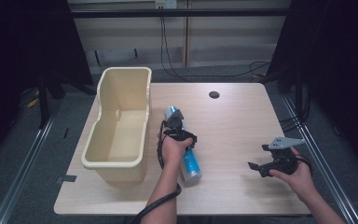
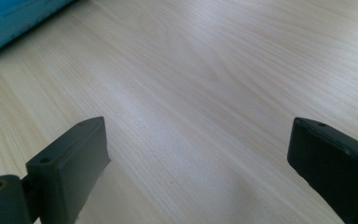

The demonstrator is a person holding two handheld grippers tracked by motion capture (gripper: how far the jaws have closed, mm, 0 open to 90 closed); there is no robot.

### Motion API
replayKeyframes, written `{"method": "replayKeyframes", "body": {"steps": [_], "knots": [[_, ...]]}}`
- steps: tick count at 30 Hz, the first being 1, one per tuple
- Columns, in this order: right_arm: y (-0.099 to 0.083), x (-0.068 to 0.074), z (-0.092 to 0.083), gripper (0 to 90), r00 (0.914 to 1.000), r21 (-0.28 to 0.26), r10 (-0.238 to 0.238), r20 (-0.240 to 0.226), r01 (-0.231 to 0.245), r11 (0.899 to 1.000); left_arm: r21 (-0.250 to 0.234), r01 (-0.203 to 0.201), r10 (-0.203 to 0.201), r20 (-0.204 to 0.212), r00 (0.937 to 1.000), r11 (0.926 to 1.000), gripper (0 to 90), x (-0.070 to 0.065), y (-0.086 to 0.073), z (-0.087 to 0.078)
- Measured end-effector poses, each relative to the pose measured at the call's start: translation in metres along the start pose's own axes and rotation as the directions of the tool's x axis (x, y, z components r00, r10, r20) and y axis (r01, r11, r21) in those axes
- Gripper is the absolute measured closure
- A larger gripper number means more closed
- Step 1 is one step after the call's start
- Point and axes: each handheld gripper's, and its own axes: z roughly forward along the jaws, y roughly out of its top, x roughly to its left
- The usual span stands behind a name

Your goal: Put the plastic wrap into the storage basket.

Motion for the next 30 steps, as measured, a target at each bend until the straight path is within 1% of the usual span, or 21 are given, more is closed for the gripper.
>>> {"method": "replayKeyframes", "body": {"steps": [1,2,3,4,7,9,10,11,13,15,16,19,20,21,23,24,25,27,28,29,30], "knots": [[0.0,0.0,0.0,4.9,1.0,0.0,0.0,0.0,0.0,1.0,0.0,0.0,0.0,0.0,1.0,1.0,19.3,0.0,0.0,0.0],[0.001,0.0,-0.001,4.9,1.0,-0.006,0.001,0.004,-0.001,1.0,-0.019,-0.016,0.016,-0.012,0.9998,0.9997,16.8,-0.001,0.001,0.001],[0.001,0.0,-0.001,4.9,1.0,-0.007,0.002,0.003,-0.002,1.0,-0.033,0.004,-0.004,0.004,1.0,0.9995,15.0,-0.001,0.002,0.003],[0.001,0.0,-0.001,4.9,1.0,-0.007,0.002,0.003,-0.002,1.0,-0.033,0.004,-0.004,0.004,1.0,0.9995,12.5,-0.001,0.002,0.003],[0.0,-0.001,-0.001,4.9,1.0,-0.007,0.001,0.004,-0.001,1.0,-0.034,0.001,-0.002,-0.009,1.0,0.9994,10.7,-0.002,0.003,0.007],[0.0,-0.001,-0.001,4.9,1.0,-0.006,0.004,0.008,-0.004,1.0,-0.037,0.013,-0.014,-0.013,0.9998,0.9992,11.2,-0.004,0.003,0.01],[0.0,-0.001,0.0,4.9,1.0,-0.005,0.005,0.008,-0.005,1.0,-0.029,0.018,-0.018,-0.022,0.9996,0.9994,11.7,-0.004,0.003,0.012],[0.0,-0.001,-0.001,4.9,1.0,-0.006,0.005,0.008,-0.005,1.0,-0.021,0.013,-0.014,-0.044,0.9989,0.9997,14.4,-0.005,0.004,0.013],[0.0,-0.002,-0.001,4.9,1.0,-0.009,0.0,0.002,0.0,1.0,-0.023,0.005,-0.006,-0.075,0.9971,0.9997,18.7,-0.006,0.006,0.014],[0.0,-0.002,-0.001,5.0,1.0,-0.01,0.003,0.008,-0.003,1.0,-0.022,0.01,-0.012,-0.073,0.9973,0.9997,21.1,-0.007,0.006,0.014],[0.0,-0.002,-0.001,5.0,1.0,-0.01,0.004,0.002,-0.004,1.0,-0.013,0.0,-0.001,-0.075,0.9972,0.9999,21.1,-0.005,0.007,0.013],[0.0,-0.002,0.0,5.1,1.0,-0.008,0.003,0.001,-0.003,1.0,-0.01,0.011,-0.011,-0.066,0.9977,0.9999,22.6,-0.005,0.008,0.013],[0.0,-0.002,-0.001,5.1,1.0,-0.008,0.006,0.004,-0.006,1.0,0.0,0.013,-0.013,-0.057,0.9983,0.9999,23.6,-0.004,0.008,0.013],[0.0,-0.002,-0.001,5.1,1.0,-0.008,0.006,0.004,-0.006,1.0,0.011,0.008,-0.007,-0.043,0.9991,0.9999,23.6,-0.003,0.009,0.012],[-0.001,-0.003,-0.002,5.1,1.0,-0.012,0.007,0.005,-0.007,1.0,0.034,-0.028,0.03,-0.052,0.9982,0.999,26.1,-0.002,0.01,0.008],[-0.001,-0.004,-0.002,5.1,0.9999,-0.011,0.01,0.002,-0.01,1.0,0.064,-0.078,0.083,-0.085,0.9929,0.9949,28.9,-0.002,0.01,0.004],[-0.001,-0.004,-0.002,5.1,0.9999,-0.011,0.01,0.002,-0.01,1.0,0.064,-0.078,0.083,-0.085,0.9929,0.9949,30.5,-0.002,0.01,0.004],[-0.001,-0.005,-0.001,5.1,0.9999,-0.015,0.015,0.002,-0.015,1.0,0.074,-0.115,0.121,-0.073,0.99,0.9906,31.9,-0.001,0.011,-0.002],[-0.001,-0.005,-0.002,5.1,0.9998,-0.017,0.02,-0.006,-0.02,1.0,0.081,-0.117,0.123,-0.069,0.9901,0.9898,32.2,-0.003,0.012,-0.005],[0.0,-0.005,-0.002,5.1,0.9997,-0.016,0.024,-0.008,-0.025,1.0,0.098,-0.118,0.124,-0.051,0.991,0.9881,32.2,-0.004,0.013,-0.01],[0.0,-0.005,-0.002,5.1,0.9998,-0.022,0.021,-0.002,-0.021,1.0,0.091,-0.116,0.12,-0.049,0.9916,0.9892,32.2,-0.006,0.013,-0.012]]}}
